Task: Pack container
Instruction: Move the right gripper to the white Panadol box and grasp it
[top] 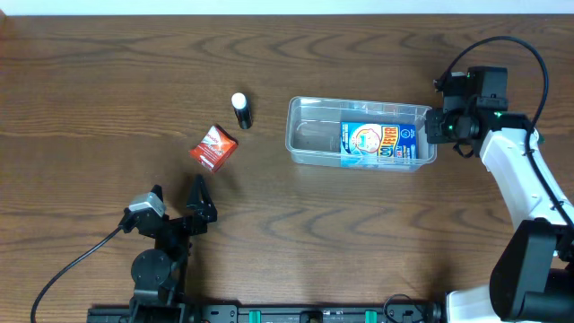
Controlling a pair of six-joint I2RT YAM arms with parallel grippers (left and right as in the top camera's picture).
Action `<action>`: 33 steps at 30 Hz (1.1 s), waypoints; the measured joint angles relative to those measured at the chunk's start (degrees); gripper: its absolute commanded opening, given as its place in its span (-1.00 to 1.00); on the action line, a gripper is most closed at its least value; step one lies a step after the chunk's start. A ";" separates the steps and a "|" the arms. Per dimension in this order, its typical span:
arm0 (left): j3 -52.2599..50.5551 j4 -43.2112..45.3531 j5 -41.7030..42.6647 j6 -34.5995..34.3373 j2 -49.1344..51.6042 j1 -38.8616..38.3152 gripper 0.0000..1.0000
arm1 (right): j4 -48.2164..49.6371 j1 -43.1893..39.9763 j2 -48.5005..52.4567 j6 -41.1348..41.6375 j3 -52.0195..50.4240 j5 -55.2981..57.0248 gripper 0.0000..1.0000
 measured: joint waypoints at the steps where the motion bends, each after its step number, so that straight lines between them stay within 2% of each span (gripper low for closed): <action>1: 0.00 0.00 0.00 0.00 0.00 0.00 0.96 | -0.04 -0.02 0.00 0.00 0.31 -0.04 -0.57; 8: 0.00 0.00 0.00 0.00 0.00 0.00 0.96 | -4.90 -3.82 -0.07 -0.04 4.68 -0.55 -0.49; 9: 0.00 0.00 0.00 0.00 0.00 0.00 0.96 | -5.40 -4.42 -0.15 -0.04 4.98 -0.52 -0.43; 11: 0.00 -0.02 0.00 0.00 0.00 0.00 0.96 | -6.34 -5.75 -0.39 -0.11 5.29 -0.37 -0.11; 12: 0.00 0.00 0.00 0.00 0.00 0.00 0.96 | -6.97 -6.56 -0.46 0.17 5.35 0.17 -0.06; 19: 0.00 0.00 0.00 0.00 0.00 0.00 0.96 | -7.52 -12.94 -0.48 -1.09 5.38 7.08 0.08; 27: 0.00 0.00 0.00 0.00 0.00 0.00 0.96 | -4.90 -17.16 0.44 -7.67 5.01 9.53 0.18; 33: 0.00 0.00 0.00 0.00 0.00 0.00 0.96 | -3.89 -17.31 6.34 -16.00 4.68 8.44 0.47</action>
